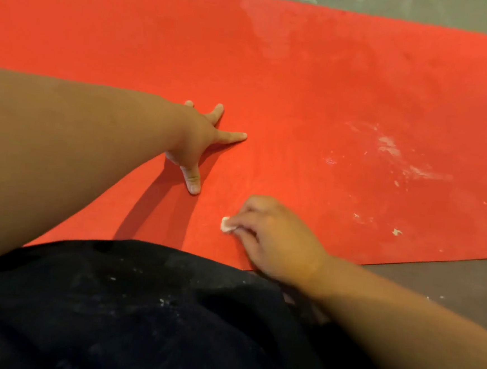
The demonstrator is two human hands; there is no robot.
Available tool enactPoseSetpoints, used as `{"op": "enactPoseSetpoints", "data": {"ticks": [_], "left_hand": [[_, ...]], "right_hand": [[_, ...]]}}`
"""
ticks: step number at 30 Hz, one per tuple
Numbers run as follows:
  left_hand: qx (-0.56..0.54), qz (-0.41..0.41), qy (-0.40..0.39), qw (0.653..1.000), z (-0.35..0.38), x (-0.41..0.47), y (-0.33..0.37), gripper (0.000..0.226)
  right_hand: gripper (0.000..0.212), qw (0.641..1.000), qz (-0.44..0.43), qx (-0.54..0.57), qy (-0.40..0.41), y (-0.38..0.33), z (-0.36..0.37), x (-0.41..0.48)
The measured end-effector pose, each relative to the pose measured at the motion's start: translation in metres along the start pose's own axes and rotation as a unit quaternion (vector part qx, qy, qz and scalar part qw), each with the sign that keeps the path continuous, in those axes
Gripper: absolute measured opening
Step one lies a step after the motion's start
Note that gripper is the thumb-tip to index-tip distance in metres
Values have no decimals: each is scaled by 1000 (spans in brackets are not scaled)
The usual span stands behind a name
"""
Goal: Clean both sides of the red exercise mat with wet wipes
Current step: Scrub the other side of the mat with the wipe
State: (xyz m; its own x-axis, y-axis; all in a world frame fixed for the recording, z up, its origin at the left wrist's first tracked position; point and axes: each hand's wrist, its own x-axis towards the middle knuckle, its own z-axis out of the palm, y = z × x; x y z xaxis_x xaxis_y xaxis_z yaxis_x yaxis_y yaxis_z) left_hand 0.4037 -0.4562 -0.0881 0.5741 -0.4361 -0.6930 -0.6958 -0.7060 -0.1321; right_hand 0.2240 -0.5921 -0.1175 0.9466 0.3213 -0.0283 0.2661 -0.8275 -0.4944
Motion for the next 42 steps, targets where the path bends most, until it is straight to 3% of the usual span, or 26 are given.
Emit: {"op": "enactPoseSetpoints", "data": {"ticks": [2,5,6,11,14,16,19,22,24,26,28,30,32,38,42], "left_hand": [[4,-2,1,1000,0,-1,1,134],[9,-4,2,1000,-1,0,2,134],[12,-4,2,1000,-1,1,2,135],[21,-13,-6,1000,-2,2,2,137],[19,-14,-5,1000,-3,2,4,138],[13,-16,-6,1000,-4,1,4,138],[7,-20,-14,1000,-4,-3,4,137],[-20,-8,7,1000,-10,-14,16,124],[-138,46,42,989,-25,-29,32,96],[-350,102,38,931,-43,-45,52,69],[-444,154,40,882,-56,-59,75,49],[-447,180,80,873,-66,-67,95,27],[-451,180,117,866,-74,-74,109,9],[-529,154,119,826,-86,-88,136,18],[-637,111,117,754,-82,-90,150,10]], "right_hand": [[21,994,87,-48,50,33,-17,19],[23,951,253,-61,164,52,-26,45],[23,951,258,-65,158,40,-19,49],[19,993,72,9,96,-22,19,27],[18,995,69,13,69,-1,6,29],[19,986,127,19,102,13,-6,35],[8,936,274,129,182,25,-22,34],[16,823,350,392,214,24,-35,20],[19,753,363,501,224,23,-46,9],[12,710,360,560,230,18,-61,-1],[5,693,345,589,233,13,-78,-13],[7,700,326,591,233,10,-92,-29],[13,733,321,549,239,11,-102,-47],[19,791,315,440,286,20,-118,-82],[14,761,328,474,299,31,-123,-81]]}}
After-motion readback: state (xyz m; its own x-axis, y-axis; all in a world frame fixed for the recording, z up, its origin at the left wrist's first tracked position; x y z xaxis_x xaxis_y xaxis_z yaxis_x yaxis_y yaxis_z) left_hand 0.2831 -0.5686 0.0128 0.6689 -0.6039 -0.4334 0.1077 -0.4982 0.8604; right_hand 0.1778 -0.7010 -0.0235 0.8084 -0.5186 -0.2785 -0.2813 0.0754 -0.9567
